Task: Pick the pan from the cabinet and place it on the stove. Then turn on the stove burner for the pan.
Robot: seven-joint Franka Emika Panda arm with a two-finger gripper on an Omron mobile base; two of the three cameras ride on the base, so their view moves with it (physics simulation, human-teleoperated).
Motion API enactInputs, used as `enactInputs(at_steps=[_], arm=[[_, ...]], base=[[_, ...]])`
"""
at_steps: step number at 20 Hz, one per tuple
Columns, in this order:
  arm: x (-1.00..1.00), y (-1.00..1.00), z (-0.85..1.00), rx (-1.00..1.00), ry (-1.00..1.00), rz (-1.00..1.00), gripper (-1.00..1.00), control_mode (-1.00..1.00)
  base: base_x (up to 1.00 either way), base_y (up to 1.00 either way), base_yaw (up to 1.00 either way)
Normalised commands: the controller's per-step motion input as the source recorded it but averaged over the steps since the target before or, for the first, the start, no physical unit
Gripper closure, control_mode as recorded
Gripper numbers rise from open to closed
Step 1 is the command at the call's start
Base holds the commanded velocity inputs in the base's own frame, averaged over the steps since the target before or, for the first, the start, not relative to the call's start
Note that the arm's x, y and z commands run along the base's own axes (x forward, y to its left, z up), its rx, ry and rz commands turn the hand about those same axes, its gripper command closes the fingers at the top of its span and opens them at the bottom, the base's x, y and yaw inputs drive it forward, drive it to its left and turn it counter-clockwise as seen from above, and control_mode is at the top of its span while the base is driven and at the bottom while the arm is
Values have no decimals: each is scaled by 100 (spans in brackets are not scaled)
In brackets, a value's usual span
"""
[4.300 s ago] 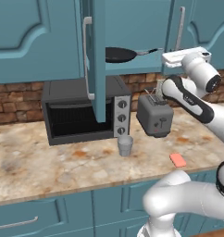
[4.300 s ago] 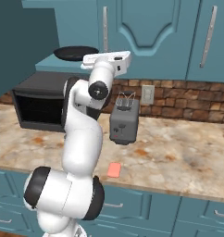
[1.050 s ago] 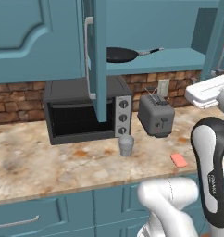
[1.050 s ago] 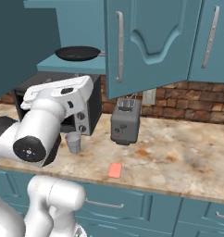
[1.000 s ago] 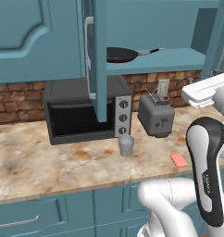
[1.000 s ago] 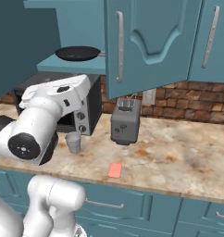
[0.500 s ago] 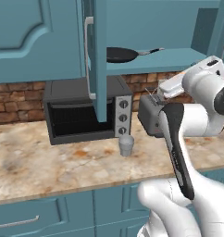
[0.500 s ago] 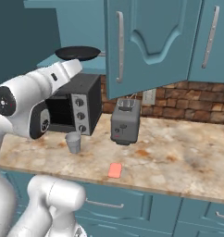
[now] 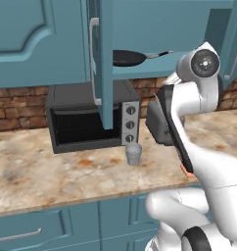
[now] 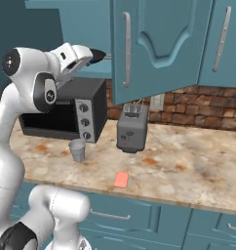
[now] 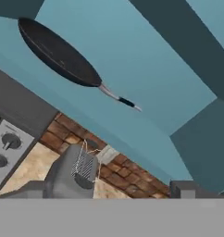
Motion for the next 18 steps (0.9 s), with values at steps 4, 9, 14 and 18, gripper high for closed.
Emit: enactInputs(at_steps=[4,9,14,18], arm=[[58,-28,-15,-7,20,-5,-100,-100],[52,-27,-34,-9,9,-4,-100,-100],[58,-30,-29,-9,1,-1,-100,-100],[66,-29,-22,-8,2,0,-100,-100]], base=[[0,0,0],[0,0,0],[0,0,0],[0,0,0]])
